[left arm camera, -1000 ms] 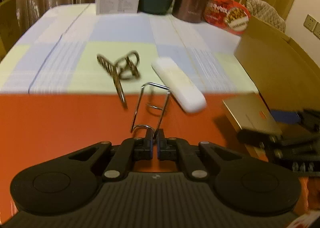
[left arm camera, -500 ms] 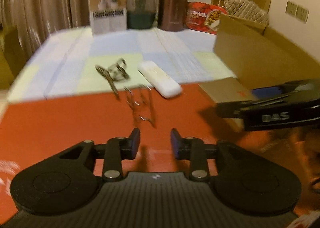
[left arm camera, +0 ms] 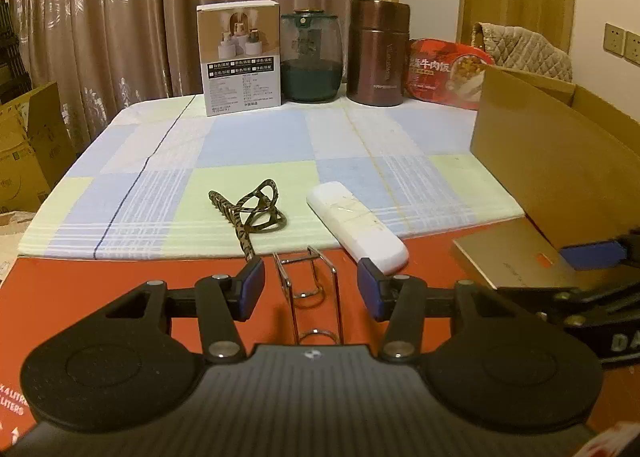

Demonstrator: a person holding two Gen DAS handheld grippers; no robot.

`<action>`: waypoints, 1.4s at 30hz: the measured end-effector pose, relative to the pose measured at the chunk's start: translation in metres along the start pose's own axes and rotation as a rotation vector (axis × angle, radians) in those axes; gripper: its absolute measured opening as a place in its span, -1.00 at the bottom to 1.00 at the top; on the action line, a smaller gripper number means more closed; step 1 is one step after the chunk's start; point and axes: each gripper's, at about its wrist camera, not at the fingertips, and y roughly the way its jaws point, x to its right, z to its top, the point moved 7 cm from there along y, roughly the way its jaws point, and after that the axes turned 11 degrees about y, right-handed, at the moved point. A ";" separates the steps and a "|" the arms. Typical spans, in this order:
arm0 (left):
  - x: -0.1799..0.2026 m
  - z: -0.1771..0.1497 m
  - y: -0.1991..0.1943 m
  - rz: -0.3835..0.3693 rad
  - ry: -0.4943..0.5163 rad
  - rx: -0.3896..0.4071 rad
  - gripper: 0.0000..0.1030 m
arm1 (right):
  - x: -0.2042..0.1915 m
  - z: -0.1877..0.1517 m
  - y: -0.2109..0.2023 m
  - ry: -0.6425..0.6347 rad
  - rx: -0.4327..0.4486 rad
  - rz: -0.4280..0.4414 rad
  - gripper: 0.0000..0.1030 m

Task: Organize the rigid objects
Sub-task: 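Grasp the metal wire holder with the left gripper while the right gripper holds the panel, then lift the wire holder and TP-LINK panel toward the cardboard box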

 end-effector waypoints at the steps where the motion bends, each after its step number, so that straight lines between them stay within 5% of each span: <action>1: -0.001 0.000 0.004 -0.001 -0.007 -0.003 -0.13 | 0.001 0.000 0.000 0.002 0.000 0.000 0.64; 8: -0.005 -0.001 0.019 0.005 -0.049 -0.023 -0.16 | -0.001 0.001 0.002 0.004 -0.001 0.003 0.64; 14: -0.009 -0.001 0.025 0.014 -0.080 -0.020 -0.54 | -0.001 0.001 0.003 0.008 0.002 0.002 0.64; 42: -0.008 -0.006 -0.051 0.019 -0.132 0.001 -0.55 | -0.009 0.007 -0.023 -0.009 0.033 0.025 0.64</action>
